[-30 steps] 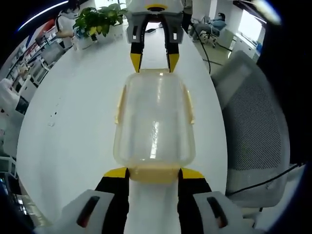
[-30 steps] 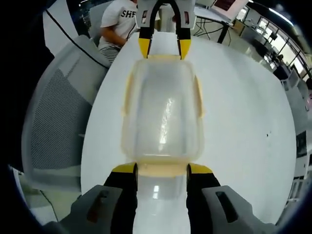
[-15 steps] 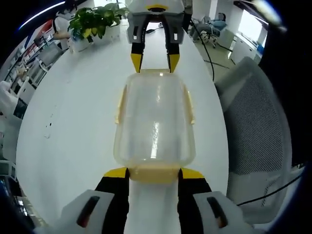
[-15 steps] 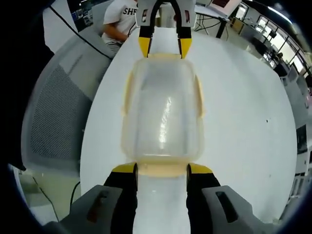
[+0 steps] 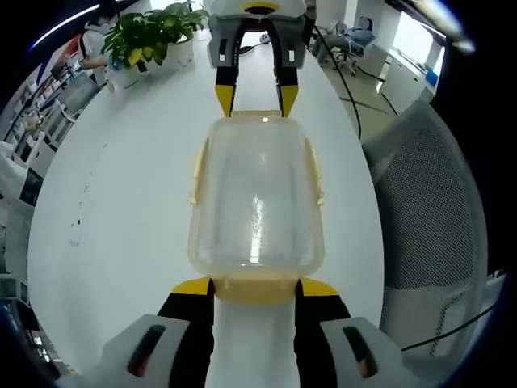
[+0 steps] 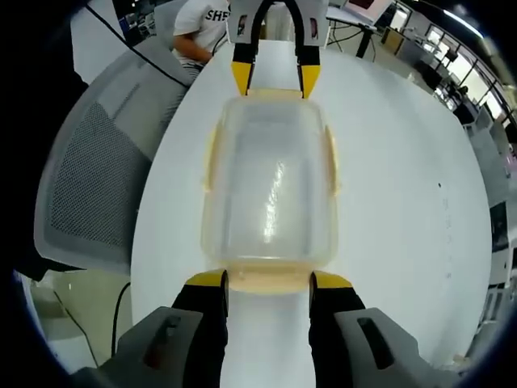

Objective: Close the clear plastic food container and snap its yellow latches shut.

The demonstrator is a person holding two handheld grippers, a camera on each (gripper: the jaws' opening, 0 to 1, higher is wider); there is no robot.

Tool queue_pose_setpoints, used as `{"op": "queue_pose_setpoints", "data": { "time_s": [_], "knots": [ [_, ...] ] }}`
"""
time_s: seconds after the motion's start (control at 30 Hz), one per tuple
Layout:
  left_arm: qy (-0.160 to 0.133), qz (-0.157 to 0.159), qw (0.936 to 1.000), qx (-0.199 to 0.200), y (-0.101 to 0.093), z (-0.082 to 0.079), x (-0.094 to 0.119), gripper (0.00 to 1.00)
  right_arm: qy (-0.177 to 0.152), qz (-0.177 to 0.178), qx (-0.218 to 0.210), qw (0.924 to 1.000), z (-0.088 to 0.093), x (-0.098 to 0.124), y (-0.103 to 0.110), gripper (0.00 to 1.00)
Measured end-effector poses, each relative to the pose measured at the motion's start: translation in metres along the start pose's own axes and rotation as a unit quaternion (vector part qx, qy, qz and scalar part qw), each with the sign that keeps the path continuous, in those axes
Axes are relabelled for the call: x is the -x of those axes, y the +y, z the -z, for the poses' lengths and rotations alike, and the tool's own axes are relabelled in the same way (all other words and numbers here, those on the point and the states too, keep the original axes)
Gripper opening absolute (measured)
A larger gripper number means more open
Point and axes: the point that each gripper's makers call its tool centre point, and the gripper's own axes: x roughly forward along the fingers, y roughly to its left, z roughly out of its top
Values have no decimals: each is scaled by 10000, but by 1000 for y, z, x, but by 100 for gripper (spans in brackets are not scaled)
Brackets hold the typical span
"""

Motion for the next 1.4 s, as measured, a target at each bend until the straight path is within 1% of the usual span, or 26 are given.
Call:
{"op": "queue_pose_setpoints", "data": {
  "time_s": [0.13,0.27,0.43,0.53,0.67,0.87,0.97,1.1,1.23,1.4],
  "knots": [
    [-31,-19,10000,0,-1,-6,-3,33,-20,47,-30,10000,7,2,1,36],
    [-76,10,10000,-41,-4,-12,-6,33,43,82,-4,10000,14,2,3,36],
    [-55,-12,10000,-47,-1,-13,-10,33,4,121,-69,9999,17,1,2,36],
    [-71,23,10000,-27,-1,-16,-12,33,104,120,-44,9999,21,-1,1,36],
    [26,77,9999,-98,0,-14,-15,33,112,106,-68,9999,21,-1,2,36],
    [48,110,9999,-64,0,-12,-18,33,81,93,-96,9999,23,-5,1,36],
    [119,133,9998,-46,-2,-9,-21,33,38,94,-97,9999,21,-6,2,36],
    [120,154,9998,-67,-4,-8,-26,33,12,106,-112,9999,22,-9,4,36],
    [79,125,9999,-81,-2,-8,-24,33,-99,105,-205,9997,24,-9,4,36],
    [85,140,9998,-96,-2,-8,-26,33,-140,129,-220,9996,24,-11,4,36]
  ]
}}
